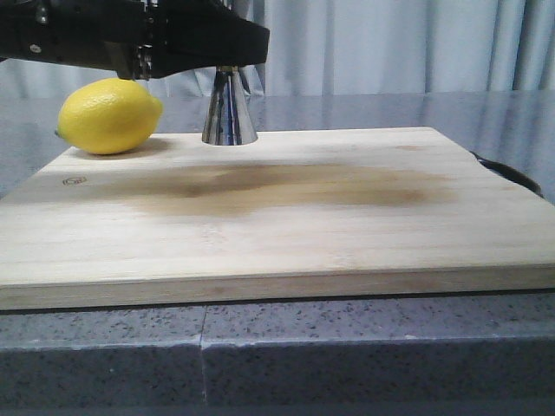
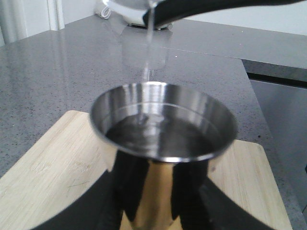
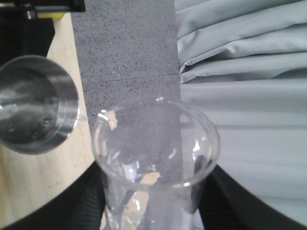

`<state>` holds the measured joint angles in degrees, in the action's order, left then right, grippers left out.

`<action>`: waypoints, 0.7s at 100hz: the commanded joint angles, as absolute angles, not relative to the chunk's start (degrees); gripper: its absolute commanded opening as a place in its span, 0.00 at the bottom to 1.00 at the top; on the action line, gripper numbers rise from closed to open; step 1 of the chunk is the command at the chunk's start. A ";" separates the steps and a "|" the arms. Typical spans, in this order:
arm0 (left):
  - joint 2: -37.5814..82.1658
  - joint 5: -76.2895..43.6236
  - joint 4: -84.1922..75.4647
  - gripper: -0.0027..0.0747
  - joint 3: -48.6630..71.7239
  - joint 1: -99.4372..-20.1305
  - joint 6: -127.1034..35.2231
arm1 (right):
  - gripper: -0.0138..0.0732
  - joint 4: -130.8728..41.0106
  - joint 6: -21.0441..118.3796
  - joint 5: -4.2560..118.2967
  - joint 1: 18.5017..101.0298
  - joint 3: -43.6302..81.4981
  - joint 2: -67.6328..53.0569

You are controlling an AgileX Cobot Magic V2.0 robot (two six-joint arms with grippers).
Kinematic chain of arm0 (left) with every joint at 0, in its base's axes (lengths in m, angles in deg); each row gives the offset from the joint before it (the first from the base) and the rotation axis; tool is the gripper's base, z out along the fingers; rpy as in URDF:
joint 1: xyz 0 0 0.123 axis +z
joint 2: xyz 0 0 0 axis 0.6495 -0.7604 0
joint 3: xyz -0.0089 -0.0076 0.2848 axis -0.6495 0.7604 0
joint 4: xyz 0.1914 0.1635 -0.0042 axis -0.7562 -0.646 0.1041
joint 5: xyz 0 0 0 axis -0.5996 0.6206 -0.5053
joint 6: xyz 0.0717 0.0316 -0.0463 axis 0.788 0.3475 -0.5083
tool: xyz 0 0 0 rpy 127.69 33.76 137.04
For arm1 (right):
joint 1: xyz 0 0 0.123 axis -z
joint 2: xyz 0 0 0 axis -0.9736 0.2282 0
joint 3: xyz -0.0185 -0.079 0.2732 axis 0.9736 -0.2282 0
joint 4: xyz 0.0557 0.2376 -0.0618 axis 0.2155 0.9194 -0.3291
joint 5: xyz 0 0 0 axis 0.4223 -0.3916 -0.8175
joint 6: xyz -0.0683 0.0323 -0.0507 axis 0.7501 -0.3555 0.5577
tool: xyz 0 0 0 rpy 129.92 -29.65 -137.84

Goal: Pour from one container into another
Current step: 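Tilt the beaker with the right gripper, pouring liquid into the jigger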

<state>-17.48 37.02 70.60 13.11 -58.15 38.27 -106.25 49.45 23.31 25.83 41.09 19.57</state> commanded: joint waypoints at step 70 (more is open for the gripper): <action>-14.63 42.87 75.34 0.32 11.43 -58.56 37.85 | 0.45 -78.13 30.98 49.99 50.60 26.60 3.48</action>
<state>-17.48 37.02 70.60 13.11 -58.15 38.27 -80.91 31.09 40.51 47.87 28.74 7.17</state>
